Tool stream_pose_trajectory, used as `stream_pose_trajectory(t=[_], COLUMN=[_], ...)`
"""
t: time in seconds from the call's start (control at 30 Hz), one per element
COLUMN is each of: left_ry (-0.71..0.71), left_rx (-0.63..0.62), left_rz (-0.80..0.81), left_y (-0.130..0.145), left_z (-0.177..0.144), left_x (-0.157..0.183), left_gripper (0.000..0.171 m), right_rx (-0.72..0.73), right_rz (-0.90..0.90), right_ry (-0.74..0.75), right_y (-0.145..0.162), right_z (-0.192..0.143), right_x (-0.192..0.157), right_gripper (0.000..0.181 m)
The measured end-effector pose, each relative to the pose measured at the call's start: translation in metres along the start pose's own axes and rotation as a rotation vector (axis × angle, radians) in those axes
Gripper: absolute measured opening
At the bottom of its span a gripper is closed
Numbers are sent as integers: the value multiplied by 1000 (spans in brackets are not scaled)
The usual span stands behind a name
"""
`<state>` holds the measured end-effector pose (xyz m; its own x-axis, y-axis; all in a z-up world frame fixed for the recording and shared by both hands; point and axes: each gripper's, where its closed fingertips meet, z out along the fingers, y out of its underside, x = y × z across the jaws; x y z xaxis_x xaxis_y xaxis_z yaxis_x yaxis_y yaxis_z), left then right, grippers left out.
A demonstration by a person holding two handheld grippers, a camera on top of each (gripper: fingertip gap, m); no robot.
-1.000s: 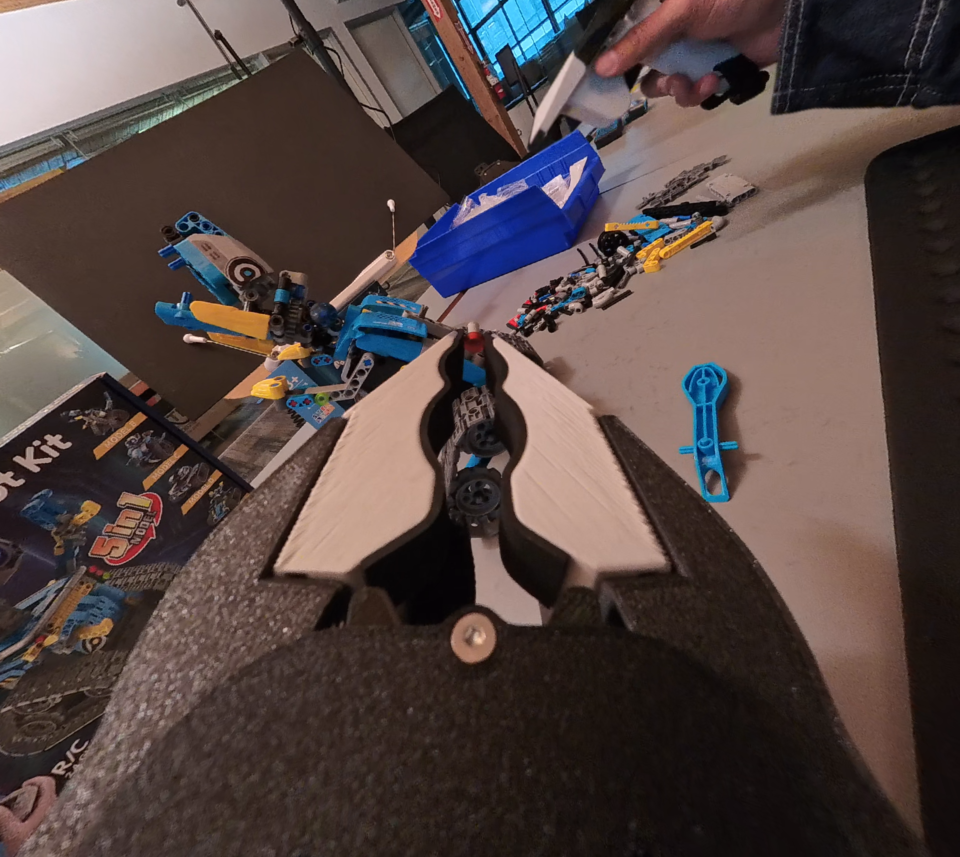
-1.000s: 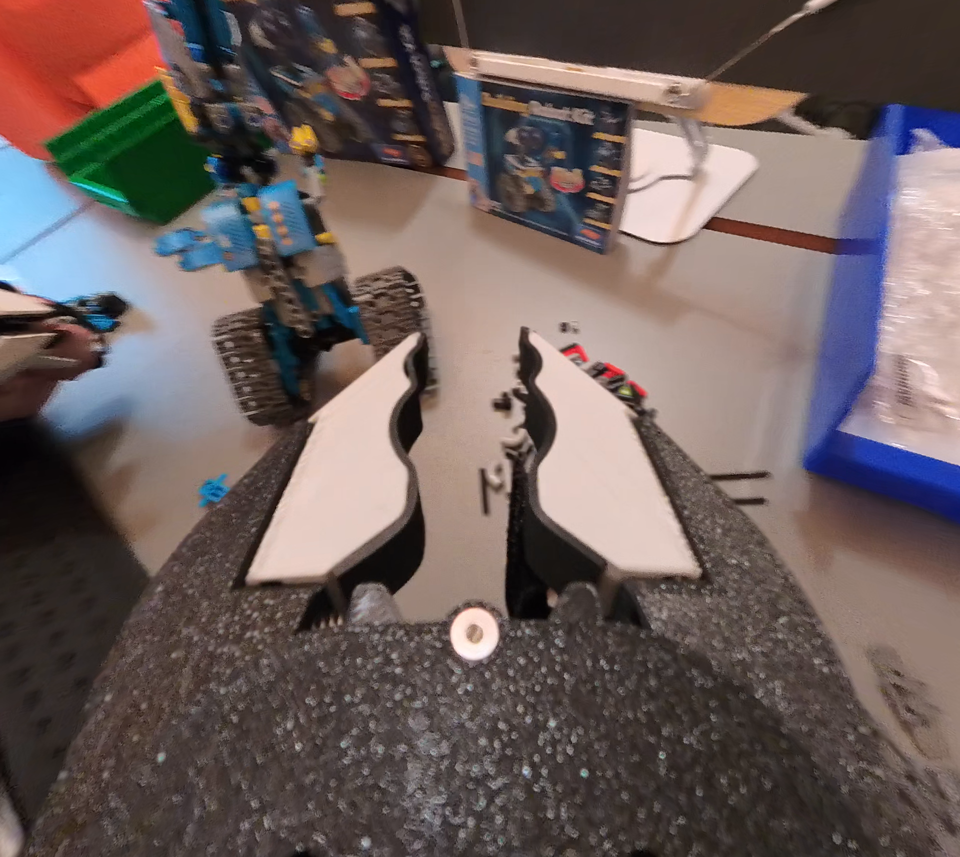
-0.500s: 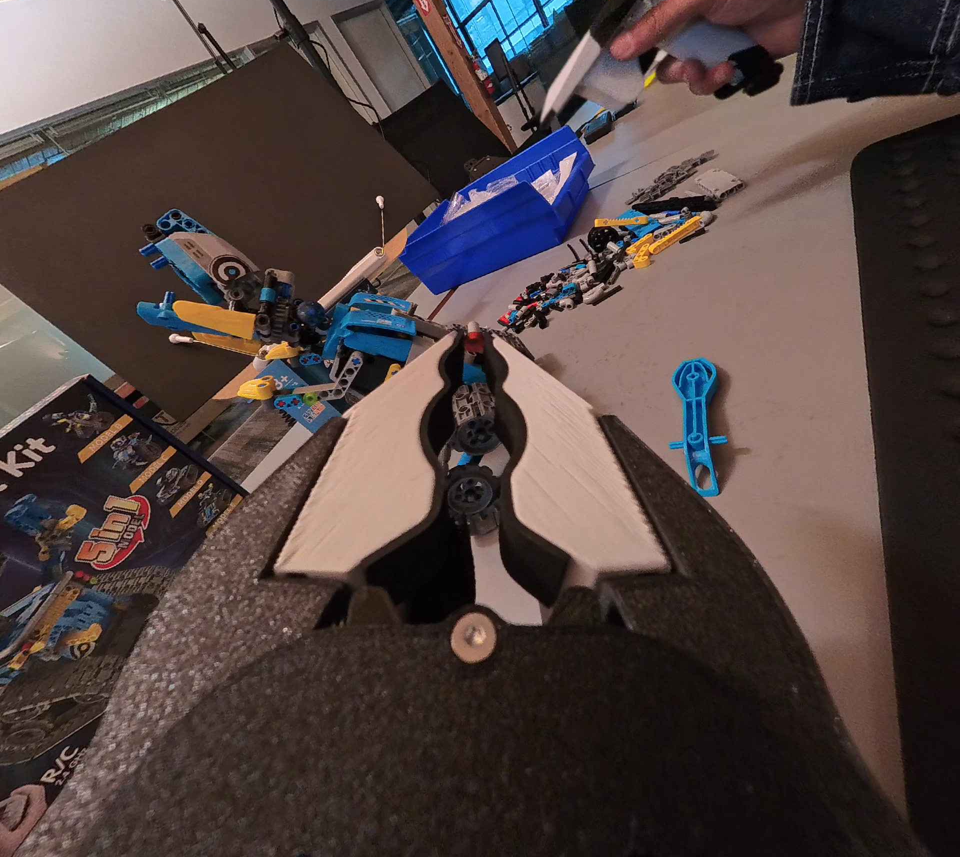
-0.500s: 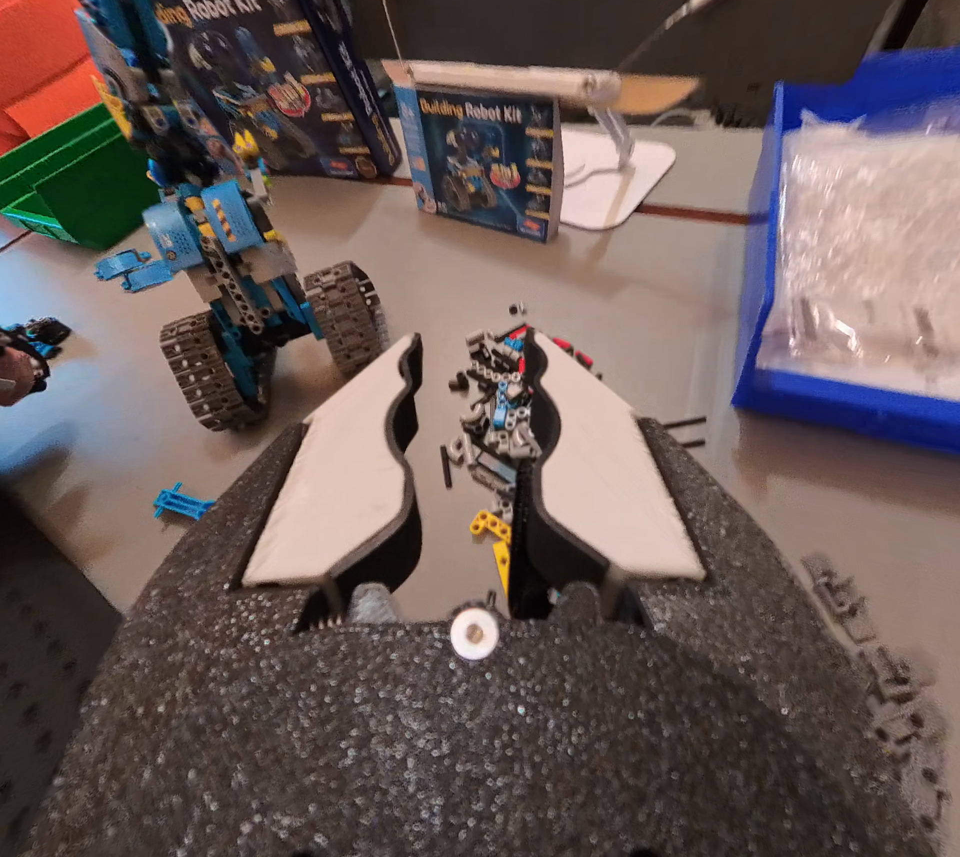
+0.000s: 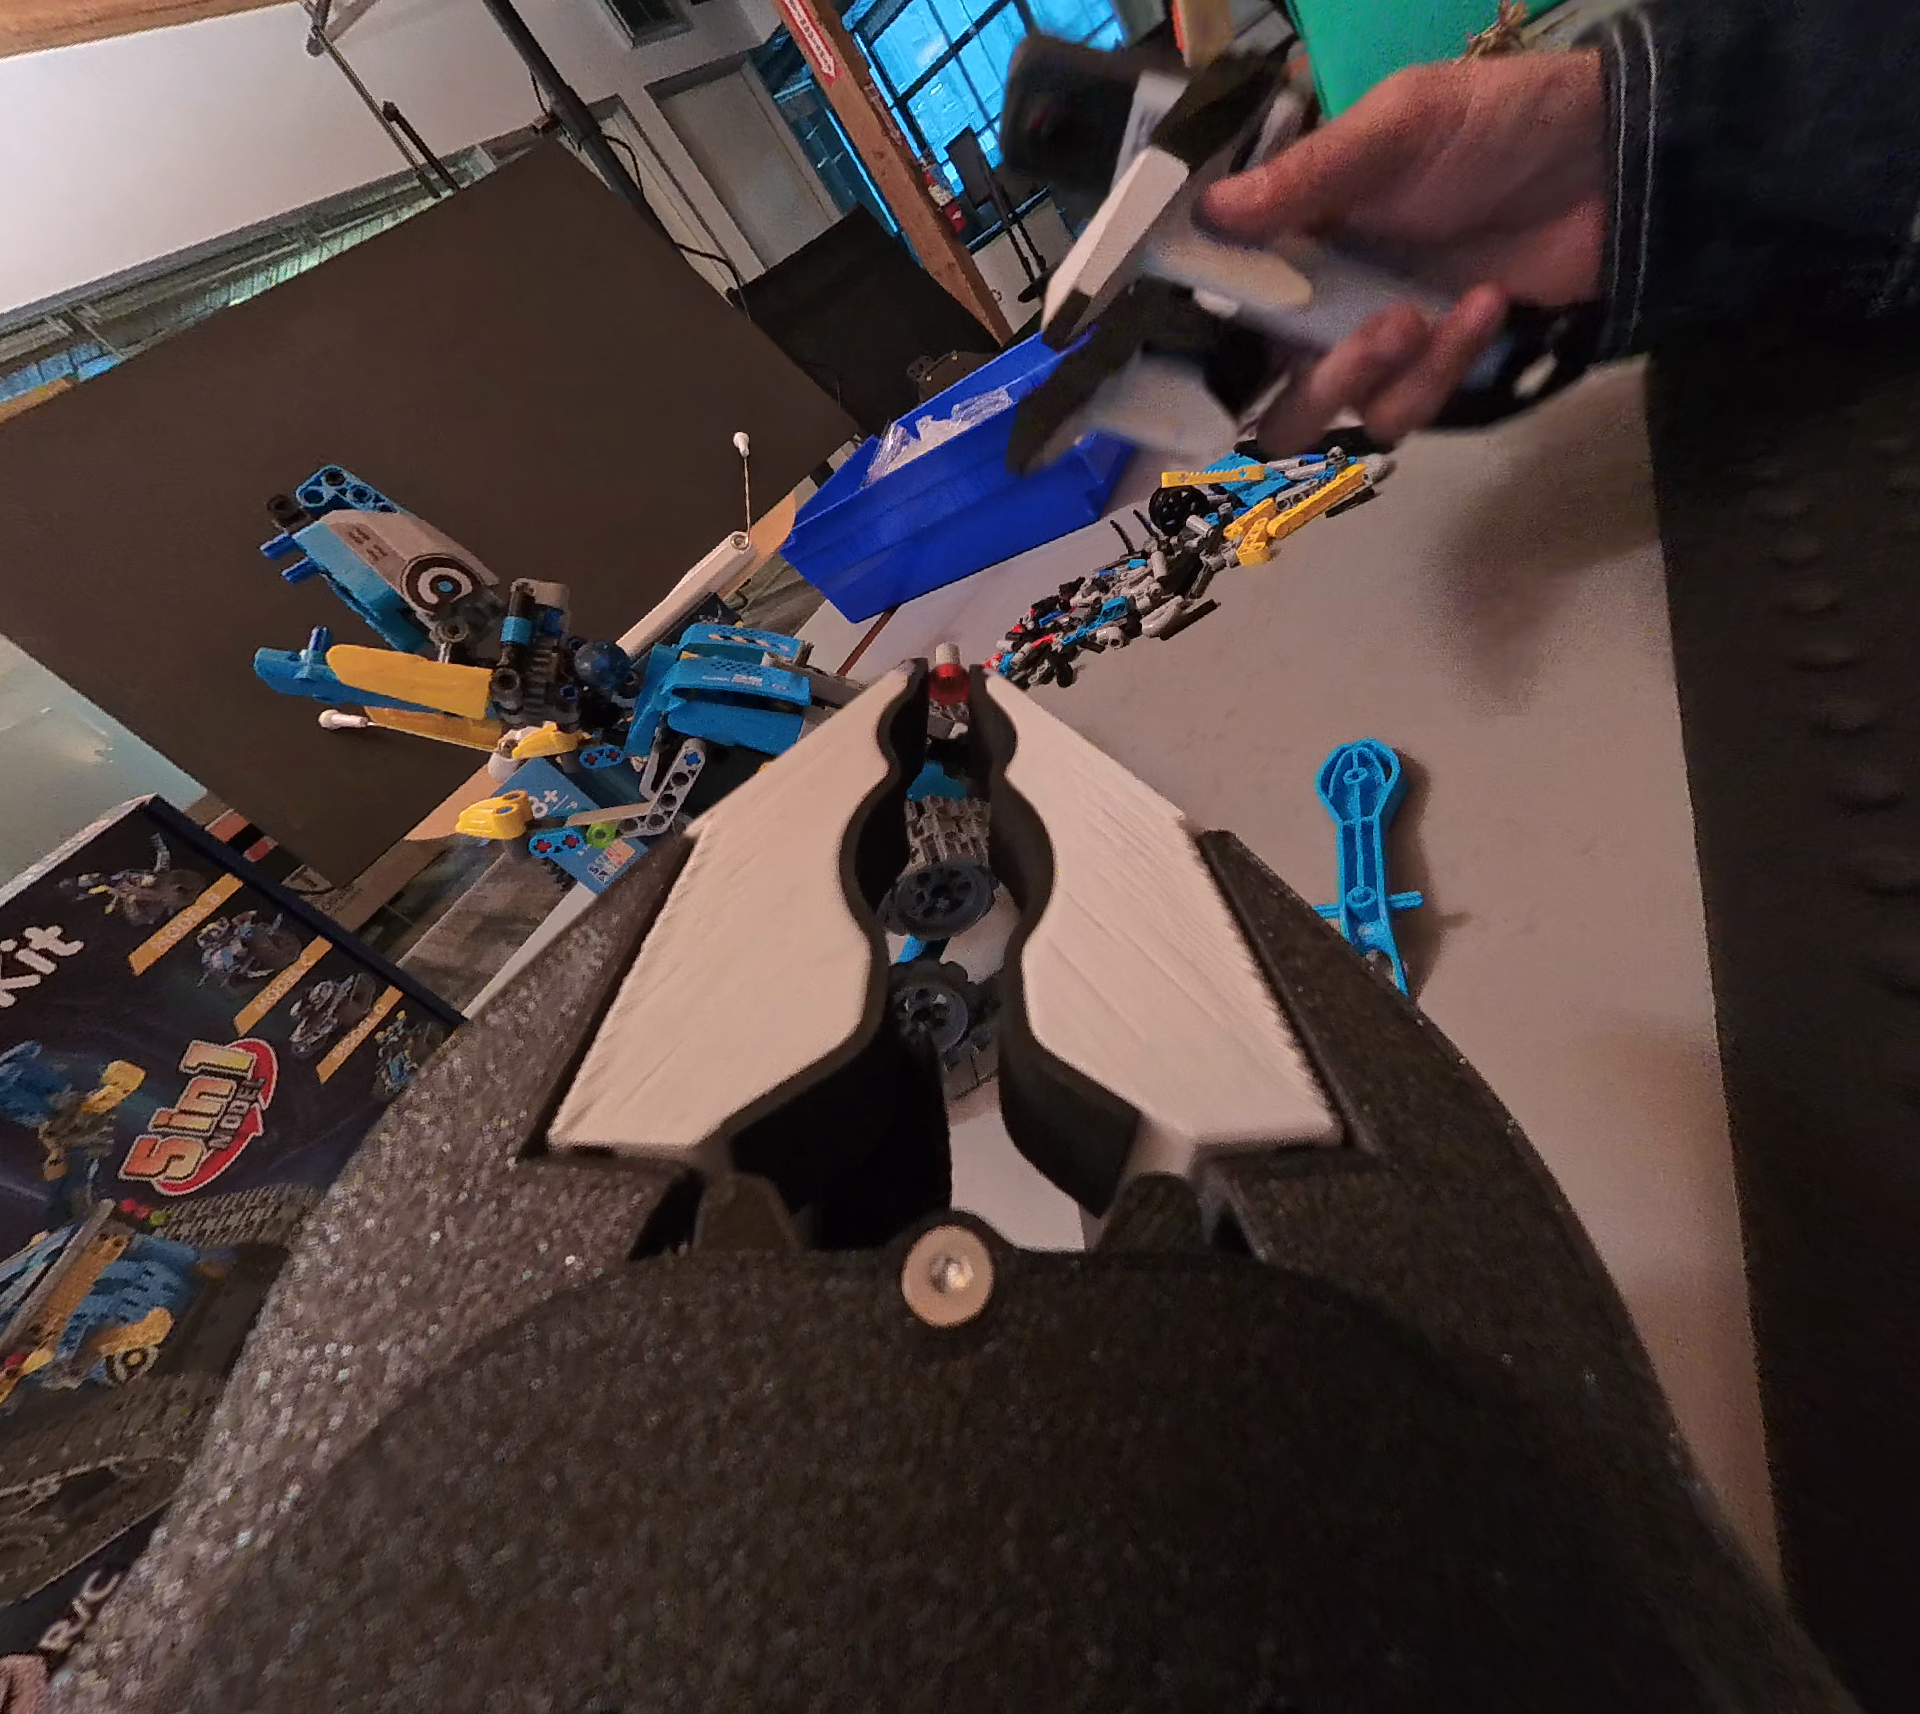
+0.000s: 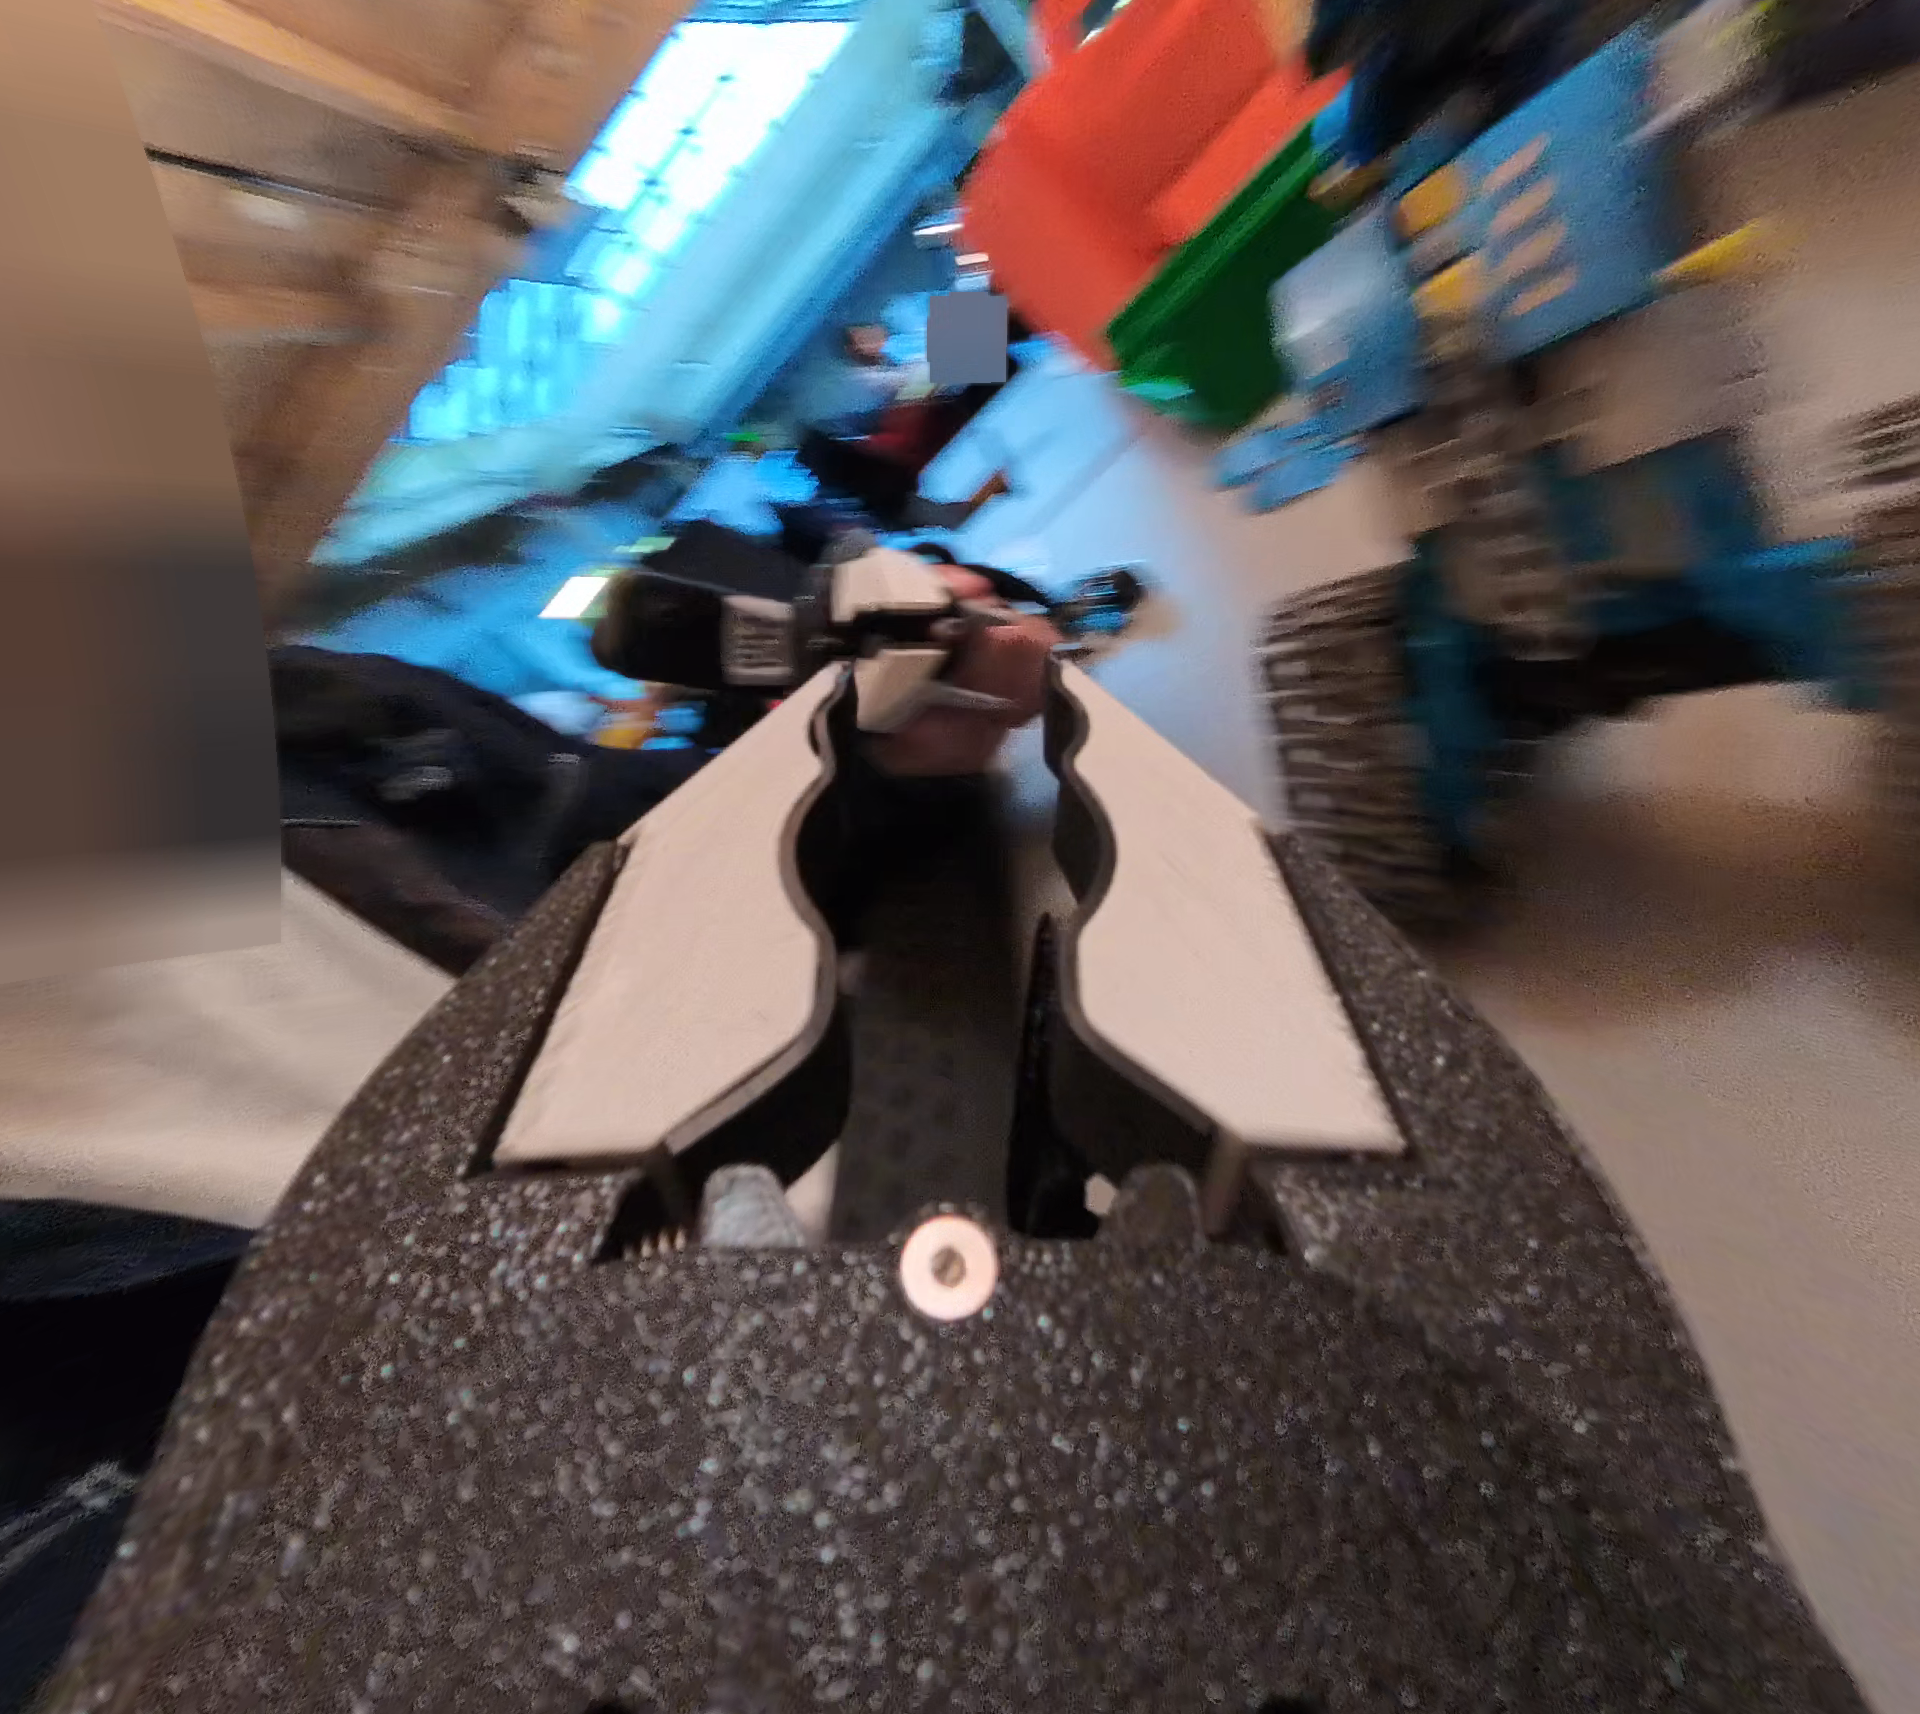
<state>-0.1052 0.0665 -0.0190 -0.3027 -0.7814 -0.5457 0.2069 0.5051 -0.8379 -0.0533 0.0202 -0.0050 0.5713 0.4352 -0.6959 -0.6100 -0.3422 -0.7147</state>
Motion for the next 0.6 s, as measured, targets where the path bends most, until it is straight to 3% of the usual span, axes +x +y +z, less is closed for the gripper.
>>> stream_pose_trajectory(t=[0.07,0.13,0.27,0.6], left_ry=[3,-2,11,22], left_rx=[4,7,9,-28], left_rz=[9,20,38,86], left_y=[-1,-2,-3,2], left_z=[0,-1,0,3], left_x=[1,1,6,12], left_gripper=[6,6,6,7], right_rx=[8,39,41,51], right_rz=[124,207,222,206], right_ry=[-173,-252,-212,-206], right_y=[14,22,34,34], right_z=[34,54,73,72], right_x=[-10,-11,-1,-1], right_gripper=[33,31,29,5])
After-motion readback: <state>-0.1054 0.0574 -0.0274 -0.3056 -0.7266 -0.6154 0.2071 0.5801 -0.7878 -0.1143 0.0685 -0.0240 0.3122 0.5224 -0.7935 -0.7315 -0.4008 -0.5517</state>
